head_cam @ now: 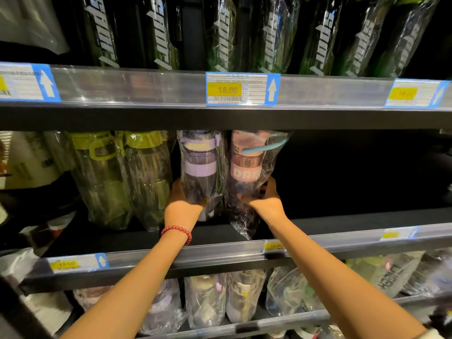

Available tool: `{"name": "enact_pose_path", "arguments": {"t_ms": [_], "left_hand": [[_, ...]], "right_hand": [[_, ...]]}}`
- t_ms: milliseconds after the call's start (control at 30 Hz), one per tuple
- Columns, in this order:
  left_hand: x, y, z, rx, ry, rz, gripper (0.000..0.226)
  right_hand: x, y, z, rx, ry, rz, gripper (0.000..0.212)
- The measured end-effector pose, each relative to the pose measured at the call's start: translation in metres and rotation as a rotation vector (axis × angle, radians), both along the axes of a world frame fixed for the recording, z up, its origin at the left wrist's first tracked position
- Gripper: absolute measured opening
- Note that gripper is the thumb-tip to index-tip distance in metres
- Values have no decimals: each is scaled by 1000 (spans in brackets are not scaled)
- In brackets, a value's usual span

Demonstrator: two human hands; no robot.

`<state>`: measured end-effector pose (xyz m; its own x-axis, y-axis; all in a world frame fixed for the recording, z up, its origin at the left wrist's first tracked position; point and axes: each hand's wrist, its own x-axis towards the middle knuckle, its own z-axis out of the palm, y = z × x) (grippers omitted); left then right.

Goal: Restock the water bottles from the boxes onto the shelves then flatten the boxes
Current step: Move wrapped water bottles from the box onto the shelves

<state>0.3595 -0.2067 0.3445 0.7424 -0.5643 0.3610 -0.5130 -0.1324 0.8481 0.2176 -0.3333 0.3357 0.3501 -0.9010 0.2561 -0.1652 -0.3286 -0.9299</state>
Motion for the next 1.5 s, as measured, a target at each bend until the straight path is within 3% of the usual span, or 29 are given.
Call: {"name": "enact_pose_path", "arguments": {"t_ms": [133,233,333,400,533,700,867,967,1033,1100,1200,1333,1433,1500], "left_hand": [[-3,7,0,-14,-20,25,65],[-6,18,1,23,49,18,56],[-17,36,6,-20,150,25,82],[-30,54,10,-88,240,-3,85],[-63,98,-1,-184,331,-36,71],[-121,159,-55,-193,435,100,62],[-184,245,-131,-166,682,317,64],[-229,297,-158,-125,761,502,59],[-250,332,-179,-189,824,629,53],[-270,365,-194,-135,794,729,48],[-289,401,-202,-132,799,894,32],[-303,440,-196,-211,858,1040,53],[-304,478,-201,-205,898,1137,54],[-298,509,-208,-222,925,1194,54]], "right_hand": [[-18,4,4,46,-27,39,83],[-36,11,7,106,-87,58,74],[-56,23,8,110,-151,45,63],[-68,34,8,103,-188,73,57],[-91,61,4,109,-245,238,42],[-115,113,-32,179,-226,518,35],[-123,174,-104,337,-6,815,39],[-124,214,-134,497,172,962,76],[-122,241,-149,516,269,1046,69],[-117,268,-162,496,336,1121,57],[-109,307,-179,506,402,1249,69],[-94,358,-192,511,526,1419,63],[-77,401,-202,495,609,1496,49],[-65,432,-210,488,658,1535,53]]}}
